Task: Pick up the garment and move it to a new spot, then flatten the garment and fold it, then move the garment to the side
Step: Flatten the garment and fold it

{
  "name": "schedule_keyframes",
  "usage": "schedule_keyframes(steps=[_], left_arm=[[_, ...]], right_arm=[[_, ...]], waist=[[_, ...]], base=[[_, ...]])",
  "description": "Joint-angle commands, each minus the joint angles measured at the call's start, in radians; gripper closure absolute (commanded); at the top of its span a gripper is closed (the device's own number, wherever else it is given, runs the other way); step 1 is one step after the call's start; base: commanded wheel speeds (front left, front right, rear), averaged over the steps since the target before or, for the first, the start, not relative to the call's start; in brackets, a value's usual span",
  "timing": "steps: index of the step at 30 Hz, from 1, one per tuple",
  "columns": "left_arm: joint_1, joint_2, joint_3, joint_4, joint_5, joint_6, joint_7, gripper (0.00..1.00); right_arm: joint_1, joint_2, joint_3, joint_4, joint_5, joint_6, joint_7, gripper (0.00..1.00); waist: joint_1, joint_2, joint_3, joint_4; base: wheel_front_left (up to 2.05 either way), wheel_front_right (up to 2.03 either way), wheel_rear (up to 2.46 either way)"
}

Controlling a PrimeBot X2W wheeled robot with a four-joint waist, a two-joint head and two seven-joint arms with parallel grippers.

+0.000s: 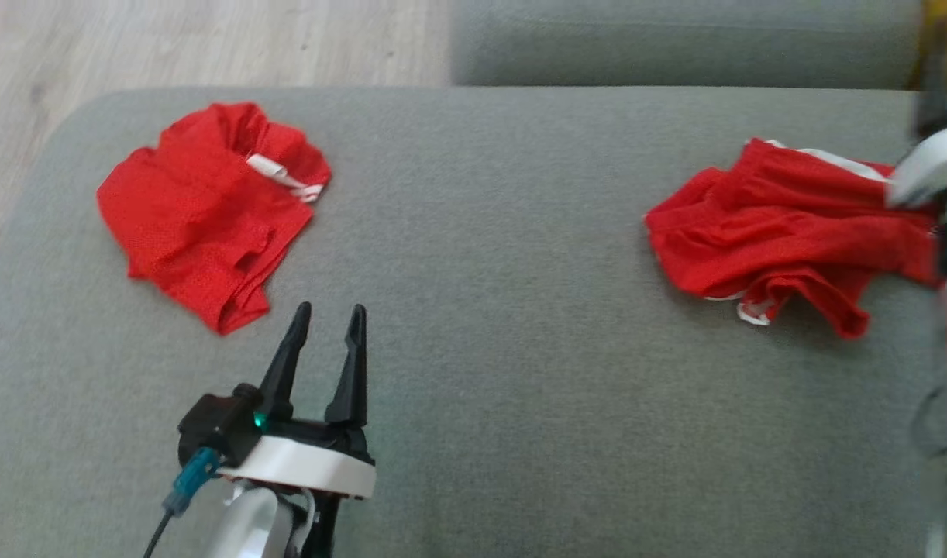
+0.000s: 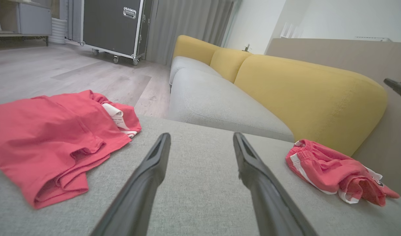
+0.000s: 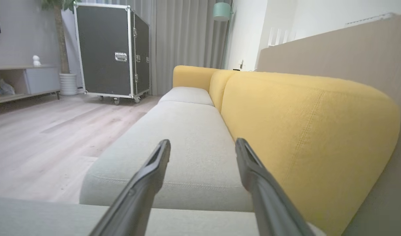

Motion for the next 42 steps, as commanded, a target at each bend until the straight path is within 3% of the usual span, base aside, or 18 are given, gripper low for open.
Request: schedule_keyframes(steps=[1,5,9,17,23,30,42], left_arm=[[-0.015,0.009,0.044,-0.037,0.002,0.002,-0.010,0.00],[-0.002,0.007,0.057,-0.048,0.006,0.002,-0.010,0.00],[0.008,0.005,0.071,-0.059,0.009,0.002,-0.010,0.00],[0.027,0.001,0.076,-0.063,0.016,0.002,-0.010,0.00],[0.022,-0.002,0.065,-0.060,0.017,0.002,-0.010,0.00],[0.004,-0.003,0.046,-0.055,0.017,0.002,-0.010,0.00],[-0.028,0.000,0.019,-0.036,0.016,0.002,-0.010,0.00]], right_arm=[[0.062,0.052,0.021,-0.102,0.030,0.004,-0.011,0.00],[0.222,0.162,0.057,-0.251,0.090,0.004,-0.011,0.00],[0.386,0.222,0.113,-0.371,0.135,0.004,-0.011,0.00],[0.617,0.241,0.205,-0.466,0.270,0.004,-0.011,0.00],[0.650,0.242,0.240,-0.483,0.284,0.004,-0.011,0.00],[0.600,0.242,0.235,-0.374,0.202,0.004,-0.010,0.00],[0.410,0.242,0.101,-0.063,0.084,0.004,0.017,0.00]], waist=[[0.0000,0.0000,-0.026,-0.030],[0.0000,0.0000,-0.049,-0.064],[0.0000,0.0000,-0.060,-0.094],[0.0000,0.0000,-0.068,-0.124],[0.0000,0.0000,-0.057,-0.126],[0.0000,0.0000,-0.022,-0.093],[0.0000,0.0000,0.031,-0.016]], base=[[0.00,0.00,0.00],[0.00,0.00,0.00],[0.00,0.00,0.00],[0.00,0.00,0.00],[0.00,0.00,0.00],[0.00,0.00,0.00],[0.00,0.00,0.00]])
